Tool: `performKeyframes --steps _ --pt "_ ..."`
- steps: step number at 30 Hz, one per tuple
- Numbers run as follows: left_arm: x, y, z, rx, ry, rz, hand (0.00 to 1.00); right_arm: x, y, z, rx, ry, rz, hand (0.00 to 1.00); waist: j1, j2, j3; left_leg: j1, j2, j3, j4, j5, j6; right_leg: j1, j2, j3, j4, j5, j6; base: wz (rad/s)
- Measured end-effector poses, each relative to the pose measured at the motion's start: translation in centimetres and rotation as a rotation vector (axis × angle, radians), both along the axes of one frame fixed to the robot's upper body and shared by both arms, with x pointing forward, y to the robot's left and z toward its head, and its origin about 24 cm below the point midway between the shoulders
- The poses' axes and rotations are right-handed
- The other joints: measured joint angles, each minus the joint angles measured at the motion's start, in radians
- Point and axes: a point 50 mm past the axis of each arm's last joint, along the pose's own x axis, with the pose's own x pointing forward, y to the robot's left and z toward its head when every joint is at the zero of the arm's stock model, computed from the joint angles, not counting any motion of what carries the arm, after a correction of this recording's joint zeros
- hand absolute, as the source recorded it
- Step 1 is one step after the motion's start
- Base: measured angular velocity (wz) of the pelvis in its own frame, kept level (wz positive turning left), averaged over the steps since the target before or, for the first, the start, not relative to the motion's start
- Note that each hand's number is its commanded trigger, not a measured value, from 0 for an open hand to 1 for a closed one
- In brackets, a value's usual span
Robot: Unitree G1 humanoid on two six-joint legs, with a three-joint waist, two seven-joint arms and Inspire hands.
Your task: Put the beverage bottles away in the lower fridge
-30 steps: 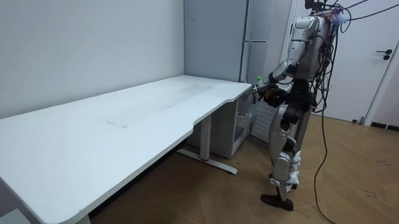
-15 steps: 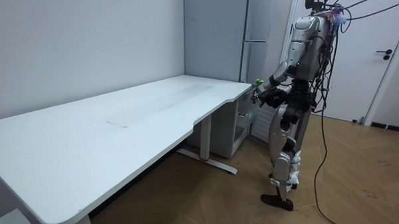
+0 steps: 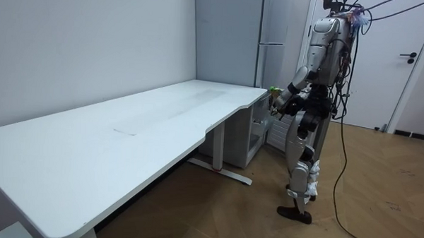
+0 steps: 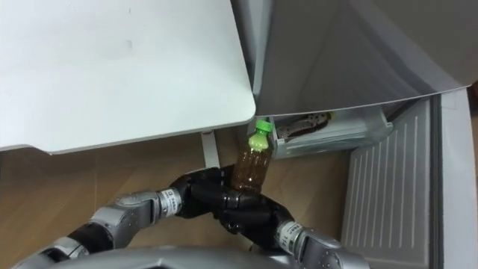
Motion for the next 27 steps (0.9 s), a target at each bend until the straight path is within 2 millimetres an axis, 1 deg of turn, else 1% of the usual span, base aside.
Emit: performKeyframes --steps 2,5,8,11,13,15,17,18,20,23,27 --pt "-0.4 0.5 -0.4 -0.008 0.043 0.037 0.0 0.1 0.1 -0.2 -0.011 0.007 0.007 1.0 0.001 -0.003 -0.002 0.002 0.0 0.001 0.0 0.0 0.0 0.001 0.001 0.004 -0.001 0.0 0.0 -0.05" --pt "-1.1 0.7 -0.7 -0.034 0.095 0.081 0.0 0.1 0.1 -0.3 -0.014 0.013 0.015 1.0 0.007 -0.006 -0.0041 0.001 0.001 0.001 0.0 0.0 0.0 -0.002 0.0 0.004 0.0 0.0 0.0 0.0" --pt "-1.7 1.2 -1.0 -0.046 0.136 0.113 0.0 -0.1 0.1 -0.4 -0.018 0.024 0.022 1.0 0.017 -0.01 -0.009 0.003 0.002 0.002 -0.002 0.0 0.0 0.003 0.002 0.005 -0.001 0.001 -0.001 0.0" --pt "-2.1 1.7 -1.3 -0.059 0.18 0.155 0.0 -0.2 -0.2 -0.5 -0.022 0.038 0.007 1.0 0.026 -0.008 -0.0101 0.017 0.002 0.001 -0.002 -0.001 -0.001 0.016 0.002 0.005 -0.002 0.001 -0.001 0.0" --pt "-2.4 2.2 -1.4 -0.063 0.202 0.187 0.0 -0.2 -0.6 -0.7 -0.029 0.047 -0.011 1.0 0.027 -0.005 -0.0101 0.021 0.001 0.001 -0.002 -0.001 -0.001 0.022 0.002 0.004 -0.003 0.001 -0.001 0.0" --pt "-2.7 3.1 -1.5 -0.064 0.225 0.23 0.0 -0.1 -1.4 -0.9 -0.041 0.061 -0.05 1.0 0.026 0.001 -0.0077 0.026 0.001 0.001 -0.003 -0.001 -0.001 0.027 0.002 0.004 -0.003 0.001 -0.001 0.0" --pt "-3.1 3.9 -1.7 -0.066 0.238 0.275 0.0 -0.1 -2.1 -1.0 -0.053 0.069 -0.083 1.0 0.027 0.006 -0.0104 0.027 0.002 0.002 -0.006 -0.001 -0.001 0.029 0.003 0.004 -0.003 0.001 -0.001 0.0" --pt "-3.6 4.5 -1.8 -0.06 0.249 0.307 0.0 -0.2 -2.7 -1.1 -0.061 0.076 -0.113 1.0 0.027 0.01 -0.0126 0.028 0.003 0.002 -0.006 -0.001 -0.002 0.03 0.004 0.004 -0.003 0.001 -0.001 0.0" --pt "-4.5 5.5 -2.0 -0.045 0.271 0.341 0.0 -0.3 -3.5 -1.3 -0.075 0.088 -0.161 1.0 0.024 0.012 -0.0145 0.033 0.003 0.001 -0.007 -0.001 -0.002 0.031 0.005 0.004 -0.002 0.001 -0.001 0.0" --pt "-5.5 6.6 -2.3 -0.017 0.299 0.397 0.0 -0.6 -4.5 -1.5 -0.095 0.104 -0.219 1.0 0.026 0.01 -0.0134 0.033 0.002 0.0 -0.008 -0.001 -0.002 0.032 0.004 0.002 -0.002 0.001 -0.001 0.0" --pt "-5.8 7.2 -2.5 0.009 0.304 0.471 0.0 -0.7 -4.5 -1.6 -0.096 0.108 -0.249 1.0 0.028 0.001 -0.0087 0.035 0.002 0.0 -0.008 -0.002 -0.002 0.039 0.004 0.003 -0.002 0.001 -0.001 0.0"
